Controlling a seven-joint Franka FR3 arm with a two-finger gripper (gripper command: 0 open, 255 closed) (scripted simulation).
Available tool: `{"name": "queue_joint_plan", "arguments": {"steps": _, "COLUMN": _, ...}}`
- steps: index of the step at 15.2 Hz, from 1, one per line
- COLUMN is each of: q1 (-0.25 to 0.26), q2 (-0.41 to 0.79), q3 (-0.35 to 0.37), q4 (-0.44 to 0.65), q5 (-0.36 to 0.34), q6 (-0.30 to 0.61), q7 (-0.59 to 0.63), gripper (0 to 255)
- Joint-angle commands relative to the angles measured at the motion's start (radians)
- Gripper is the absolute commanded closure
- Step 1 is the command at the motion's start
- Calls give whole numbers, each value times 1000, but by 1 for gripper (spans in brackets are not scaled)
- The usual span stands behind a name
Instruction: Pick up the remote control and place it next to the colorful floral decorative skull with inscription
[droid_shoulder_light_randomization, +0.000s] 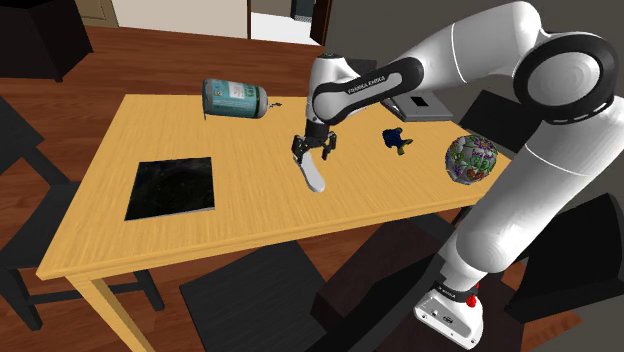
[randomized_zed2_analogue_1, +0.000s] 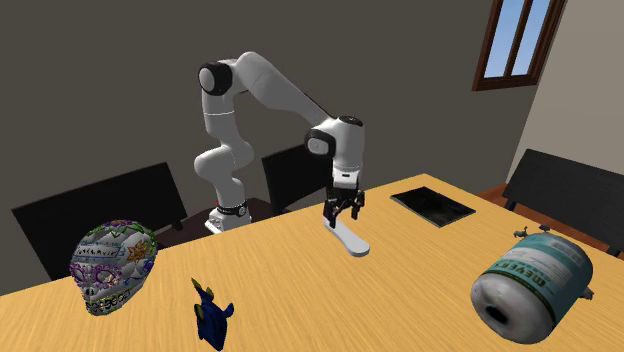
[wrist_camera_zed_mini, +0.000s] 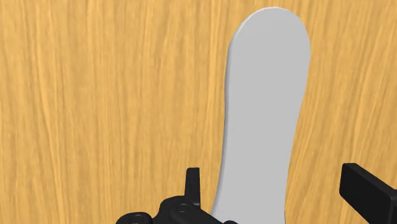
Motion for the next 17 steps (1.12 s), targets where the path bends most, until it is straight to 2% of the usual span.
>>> {"name": "queue_joint_plan", "arguments": {"steps": 1, "q1": 0, "q2": 23, "q3": 0, "q4": -1, "q5": -3, "q6": 27, "q7": 7, "gripper": 0}}
{"name": "queue_joint_plan", "arguments": {"steps": 6, "q1": 0, "q2": 67, "q3": -1, "q4": -30, "q5": -11, "q6": 100, "q7": 12, "gripper": 0}}
{"name": "queue_joint_plan", "arguments": {"steps": 14, "q1": 0, "q2": 67, "q3": -1, "q4": -30, "q5": -11, "q6": 100, "q7": 12, "gripper": 0}}
{"name": "queue_joint_plan", "arguments": {"steps": 15, "q1": 0, "q2": 67, "q3": -1, "q4": -30, "q5": -11, "q6": 100, "q7": 12, "gripper": 255}}
{"name": "queue_joint_plan", "arguments": {"steps": 17, "q1": 0, "q2": 67, "q3": -1, "q4": -30, "q5": -11, "q6": 99, "q7": 12, "gripper": 255}}
